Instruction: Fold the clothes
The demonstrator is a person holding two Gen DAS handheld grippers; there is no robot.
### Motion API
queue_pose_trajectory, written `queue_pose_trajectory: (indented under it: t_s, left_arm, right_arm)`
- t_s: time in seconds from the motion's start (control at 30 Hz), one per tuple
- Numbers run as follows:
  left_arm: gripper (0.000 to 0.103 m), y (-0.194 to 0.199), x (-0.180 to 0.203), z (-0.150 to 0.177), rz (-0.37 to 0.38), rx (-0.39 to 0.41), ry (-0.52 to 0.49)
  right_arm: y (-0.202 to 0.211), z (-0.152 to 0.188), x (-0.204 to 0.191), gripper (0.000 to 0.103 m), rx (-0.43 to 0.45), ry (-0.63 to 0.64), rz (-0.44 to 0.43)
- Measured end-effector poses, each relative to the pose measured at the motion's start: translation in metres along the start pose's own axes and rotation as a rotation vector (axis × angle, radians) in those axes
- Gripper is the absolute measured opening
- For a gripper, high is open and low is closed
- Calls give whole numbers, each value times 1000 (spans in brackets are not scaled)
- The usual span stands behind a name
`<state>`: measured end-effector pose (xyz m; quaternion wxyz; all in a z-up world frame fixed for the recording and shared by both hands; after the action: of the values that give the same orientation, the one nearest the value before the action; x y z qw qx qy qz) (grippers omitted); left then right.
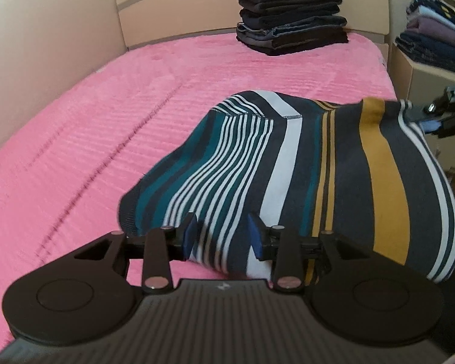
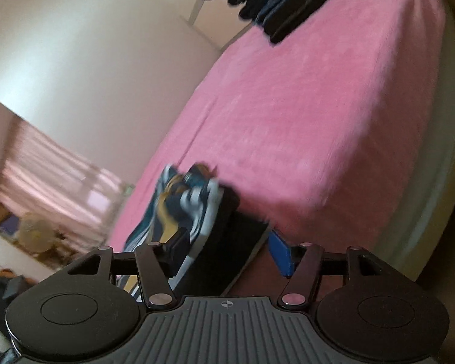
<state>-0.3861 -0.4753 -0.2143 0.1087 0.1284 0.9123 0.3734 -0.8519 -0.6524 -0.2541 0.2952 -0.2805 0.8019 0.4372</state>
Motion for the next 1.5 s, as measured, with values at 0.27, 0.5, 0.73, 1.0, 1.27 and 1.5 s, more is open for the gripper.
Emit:
queue_pose_trajectory:
  t_s: [0.27,0.5,0.73,1.0,1.27,1.5]
  left_arm:
    - [33,17,0,21,-12,21,1]
    - [34,22,3,30,-13,52,-44]
    - [46,20,24,26,-113,43,-320]
    - [63,-29,83,36,-183,-24,-756]
    - [63,-86,94,43,-280,-135,-1066]
    - [39,-93,68,12,-126,-173,-778]
  right_arm:
    - [-32,-1,6,61,-21,-102,-42]
    - [-39,-51,-17,21,-49,-21,-35]
    - [-91,-155,-42,23,25,155,85]
    - [-78,-124,-56,62,113,465,275]
    - [-47,32,-114,87,130,1377,232]
    - [-112,83,-101,80,128,1926,426]
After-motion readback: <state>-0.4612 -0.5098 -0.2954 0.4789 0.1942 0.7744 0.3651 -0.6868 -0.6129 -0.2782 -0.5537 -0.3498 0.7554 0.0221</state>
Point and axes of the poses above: each gripper's, at about its wrist camera, not at the fingertips, and y roughly against the way its jaws point, x to its right, z to its underside, the point moved 1 cm from there along -y, roughly the way its jaws point, and after that the axes turned 11 degrees about z, right-handed, at the moved point
